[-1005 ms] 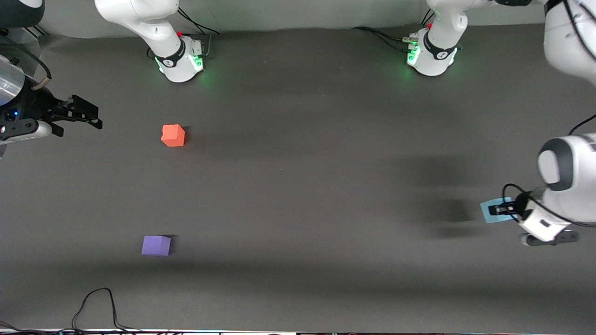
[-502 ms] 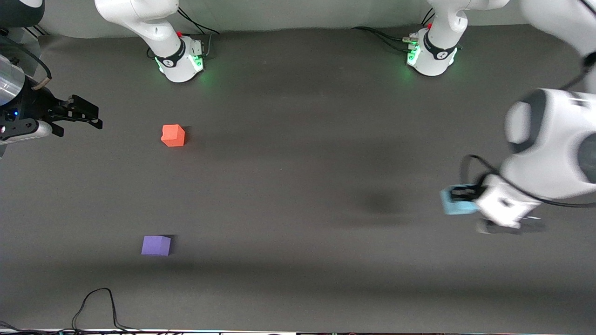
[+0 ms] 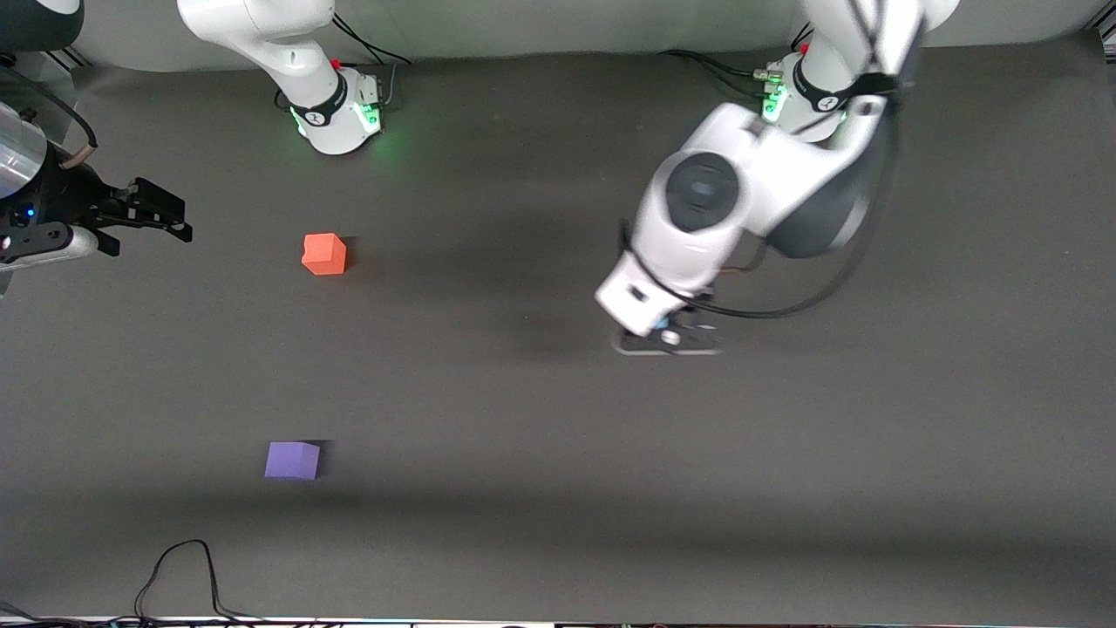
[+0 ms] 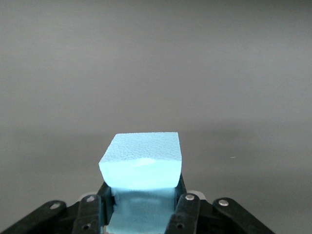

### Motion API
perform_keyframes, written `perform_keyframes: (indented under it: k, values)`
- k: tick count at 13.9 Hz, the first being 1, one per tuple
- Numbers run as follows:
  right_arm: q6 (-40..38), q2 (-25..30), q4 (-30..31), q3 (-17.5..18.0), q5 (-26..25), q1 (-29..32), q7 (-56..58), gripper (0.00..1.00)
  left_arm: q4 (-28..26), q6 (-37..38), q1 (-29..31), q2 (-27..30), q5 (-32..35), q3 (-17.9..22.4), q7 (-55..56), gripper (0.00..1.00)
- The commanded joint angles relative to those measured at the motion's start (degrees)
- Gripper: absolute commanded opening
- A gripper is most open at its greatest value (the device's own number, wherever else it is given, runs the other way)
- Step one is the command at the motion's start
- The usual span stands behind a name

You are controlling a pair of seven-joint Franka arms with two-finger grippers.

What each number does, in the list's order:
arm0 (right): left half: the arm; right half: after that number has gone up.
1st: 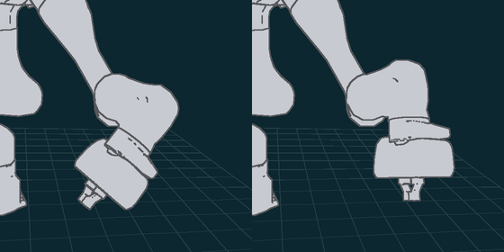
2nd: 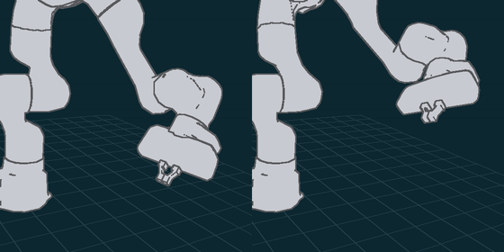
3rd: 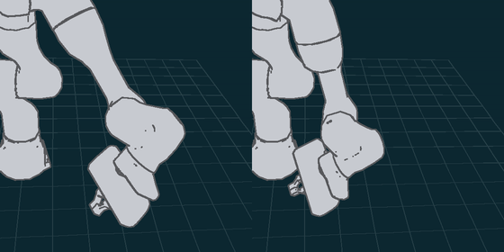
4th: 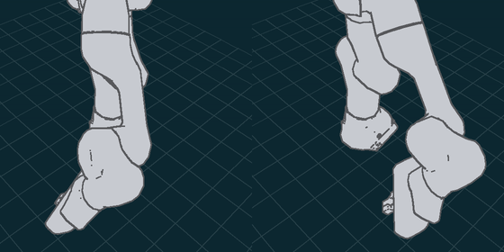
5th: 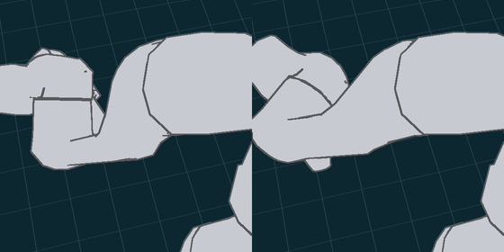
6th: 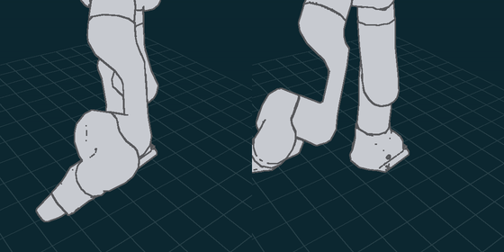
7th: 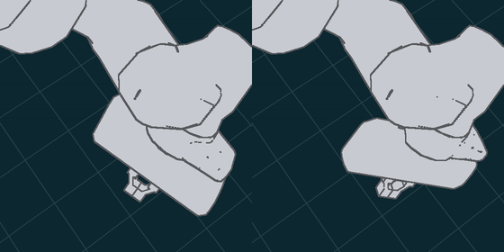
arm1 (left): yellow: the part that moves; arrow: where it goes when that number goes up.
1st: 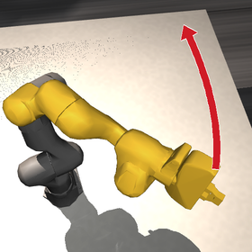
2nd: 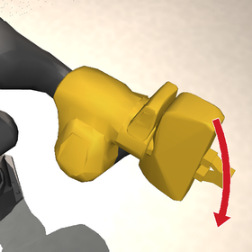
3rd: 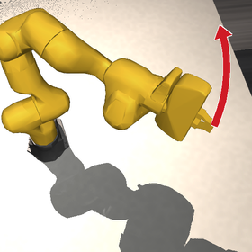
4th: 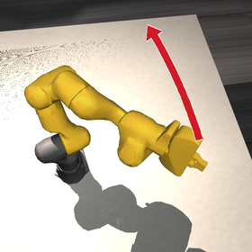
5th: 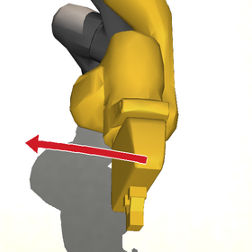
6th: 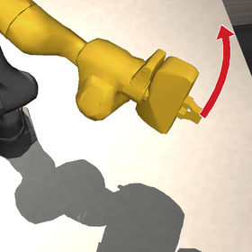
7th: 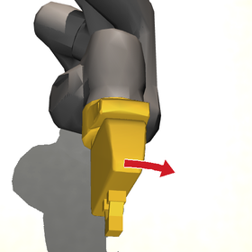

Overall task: Place blue block between orange and purple blocks
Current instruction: 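Carry the light-blue block with the left gripper toward the table middle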

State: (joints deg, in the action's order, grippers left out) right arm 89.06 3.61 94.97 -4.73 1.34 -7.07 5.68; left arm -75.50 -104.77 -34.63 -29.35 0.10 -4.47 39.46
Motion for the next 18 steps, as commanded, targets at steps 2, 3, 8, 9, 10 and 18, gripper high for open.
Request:
perform_keyframes:
  k: [2,3,8,9,10,18]
  values:
    - [-0.6,-0.3,-0.8,-0.3,1.0,-0.4,-0.1,1.00,10.4,-4.4,-8.0,-12.5,5.0,1.4,8.8,0.45]
    - [-0.6,-0.3,-0.8,-0.3,1.0,-0.3,-0.1,1.00,11.8,-5.9,-9.6,-15.4,6.0,1.6,11.3,0.45]
    - [-0.5,-0.4,-0.7,-0.3,1.0,-0.4,-0.1,1.00,12.1,-16.0,-12.9,-24.8,8.7,1.6,16.4,0.45]
    - [-0.5,-0.4,-0.7,-0.3,1.0,-0.4,-0.1,1.00,12.0,-17.2,-12.9,-25.7,8.7,1.5,17.1,0.45]
    - [-0.6,-0.4,-0.7,-0.3,1.0,-0.4,-0.1,1.00,12.0,-17.7,-12.9,-26.3,8.6,1.5,17.3,0.45]
    - [-0.6,-0.4,-0.8,-0.2,1.0,-0.4,-0.1,1.00,12.5,-10.0,-9.0,-21.2,7.5,0.1,15.7,1.00]
